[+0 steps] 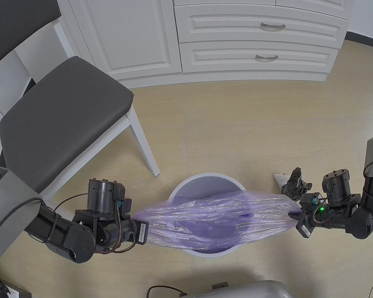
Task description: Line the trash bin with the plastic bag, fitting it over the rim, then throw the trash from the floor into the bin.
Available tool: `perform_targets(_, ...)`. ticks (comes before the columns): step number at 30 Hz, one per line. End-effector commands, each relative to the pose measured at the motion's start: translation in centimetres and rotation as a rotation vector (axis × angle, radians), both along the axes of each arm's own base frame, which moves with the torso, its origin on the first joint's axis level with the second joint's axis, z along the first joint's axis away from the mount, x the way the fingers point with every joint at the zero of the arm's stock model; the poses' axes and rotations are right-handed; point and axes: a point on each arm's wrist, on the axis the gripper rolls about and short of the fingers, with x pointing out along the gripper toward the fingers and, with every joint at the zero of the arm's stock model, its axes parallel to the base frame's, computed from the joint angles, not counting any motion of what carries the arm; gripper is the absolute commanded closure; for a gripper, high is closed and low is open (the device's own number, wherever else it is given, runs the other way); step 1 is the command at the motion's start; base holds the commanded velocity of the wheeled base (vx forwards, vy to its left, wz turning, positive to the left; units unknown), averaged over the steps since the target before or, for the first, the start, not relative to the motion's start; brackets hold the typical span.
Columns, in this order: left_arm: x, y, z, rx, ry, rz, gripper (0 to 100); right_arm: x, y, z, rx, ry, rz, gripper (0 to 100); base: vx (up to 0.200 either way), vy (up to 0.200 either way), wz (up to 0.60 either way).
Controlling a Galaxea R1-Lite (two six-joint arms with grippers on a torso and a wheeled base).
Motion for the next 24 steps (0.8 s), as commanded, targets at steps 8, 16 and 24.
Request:
perform_targets(8, -2.3, 1.8, 0.6, 0.028, 0.028, -0.119, 100, -1.7, -0.9, 0.6, -0.049, -0.002, 0.083, 100, 0.0, 0.0, 0.0)
perform_targets(16, -3.8, 4.1, 0.4, 0.076, 0.053, -0.297, 100, -2.9, -1.8, -0.1, -0.121, 0.028, 0.129, 100, 0.0, 0.0, 0.0)
perform_targets(24, -4.0, 4.2, 0.1, 0.081, 0.063, -0.318, 100, -3.5, -1.4, 0.1, -0.092, 0.065, 0.186, 100, 0.0, 0.0, 0.0)
